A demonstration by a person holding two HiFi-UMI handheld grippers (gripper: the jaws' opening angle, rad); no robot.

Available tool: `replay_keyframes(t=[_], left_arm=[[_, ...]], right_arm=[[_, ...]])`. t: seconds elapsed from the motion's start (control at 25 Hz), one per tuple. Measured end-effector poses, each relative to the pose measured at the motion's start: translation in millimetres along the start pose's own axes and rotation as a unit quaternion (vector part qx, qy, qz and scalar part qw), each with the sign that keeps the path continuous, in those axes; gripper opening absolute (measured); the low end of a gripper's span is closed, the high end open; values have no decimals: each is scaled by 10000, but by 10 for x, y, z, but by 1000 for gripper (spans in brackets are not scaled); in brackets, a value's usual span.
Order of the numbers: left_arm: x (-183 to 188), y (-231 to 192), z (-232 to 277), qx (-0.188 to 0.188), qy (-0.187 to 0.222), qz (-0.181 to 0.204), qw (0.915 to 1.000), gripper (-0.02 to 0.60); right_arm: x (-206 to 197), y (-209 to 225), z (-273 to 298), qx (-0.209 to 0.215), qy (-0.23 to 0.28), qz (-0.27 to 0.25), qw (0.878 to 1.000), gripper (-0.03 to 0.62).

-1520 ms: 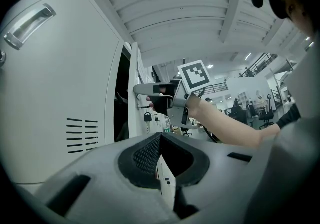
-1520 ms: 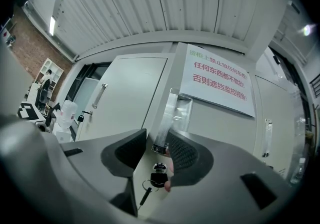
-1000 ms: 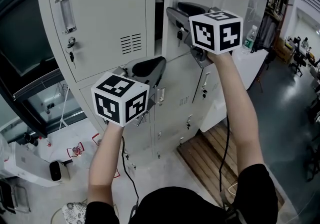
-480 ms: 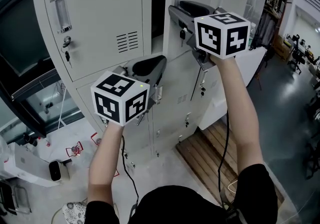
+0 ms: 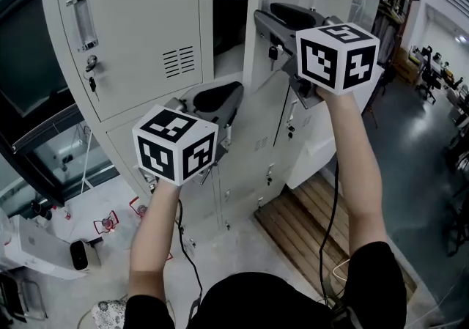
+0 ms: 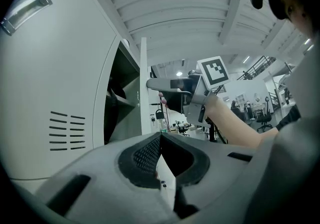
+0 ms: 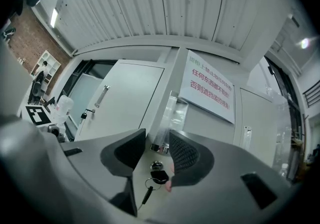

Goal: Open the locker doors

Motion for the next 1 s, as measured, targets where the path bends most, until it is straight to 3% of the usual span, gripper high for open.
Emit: replay_keyframes(t=[0.52, 1.0], left_arm=[[-15, 133, 88, -246, 16, -17, 9997, 18], [-30, 235, 174, -525, 45, -34, 9986, 18]], right_arm=[[-13, 137, -373, -22, 61, 40, 10000, 149], [-17, 199, -663, -103, -35, -56, 9999, 85]])
Point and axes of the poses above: the fingertips, and each gripper's own axes: z forward along the fingers, y to its right, x out of its top, the point moved 10 cm from there along -z, backward along the fingers, and after that the axes turned 7 degrees about -z, right-handed, at the moved point
